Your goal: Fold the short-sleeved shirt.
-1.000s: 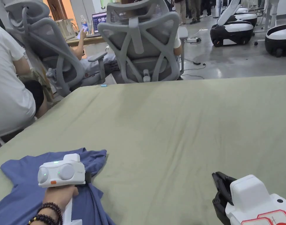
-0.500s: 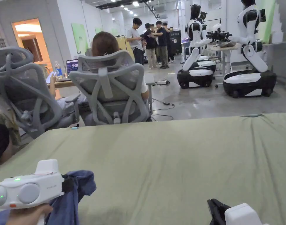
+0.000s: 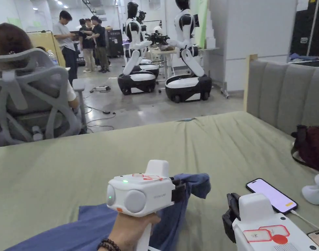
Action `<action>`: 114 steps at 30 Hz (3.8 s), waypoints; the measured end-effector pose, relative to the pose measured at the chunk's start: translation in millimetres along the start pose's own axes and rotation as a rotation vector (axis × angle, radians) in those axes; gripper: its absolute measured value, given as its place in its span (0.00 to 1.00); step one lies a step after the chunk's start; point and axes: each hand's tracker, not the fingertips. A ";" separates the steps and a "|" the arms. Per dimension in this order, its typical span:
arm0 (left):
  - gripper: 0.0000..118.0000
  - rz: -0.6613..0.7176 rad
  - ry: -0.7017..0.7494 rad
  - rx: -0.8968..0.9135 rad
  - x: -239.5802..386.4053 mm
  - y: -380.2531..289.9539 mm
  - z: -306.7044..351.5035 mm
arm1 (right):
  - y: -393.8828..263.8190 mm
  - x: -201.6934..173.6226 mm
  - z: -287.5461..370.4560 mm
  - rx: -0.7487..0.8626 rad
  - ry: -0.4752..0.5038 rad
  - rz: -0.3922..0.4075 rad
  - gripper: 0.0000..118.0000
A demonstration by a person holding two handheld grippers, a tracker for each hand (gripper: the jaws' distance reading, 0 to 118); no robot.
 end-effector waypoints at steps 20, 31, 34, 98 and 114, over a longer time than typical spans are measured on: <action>0.99 0.090 0.305 0.096 -52.5 -21.8 51.3 | -3.5 1.3 6.2 -0.004 0.018 -0.024 0.05; 0.00 0.204 0.661 0.202 -104.2 -94.6 241.5 | 9.0 -70.2 6.9 0.031 0.214 0.022 0.05; 0.00 0.184 0.678 0.169 -116.5 -95.4 252.9 | 10.6 -78.8 7.7 0.034 0.234 0.023 0.05; 0.01 0.245 0.636 -0.022 -220.3 -79.1 184.7 | -34.0 11.0 -176.7 -0.410 0.290 -0.210 0.15; 0.01 0.105 0.715 0.390 -195.9 124.0 275.6 | 223.5 20.5 -180.4 0.054 0.151 -0.121 0.15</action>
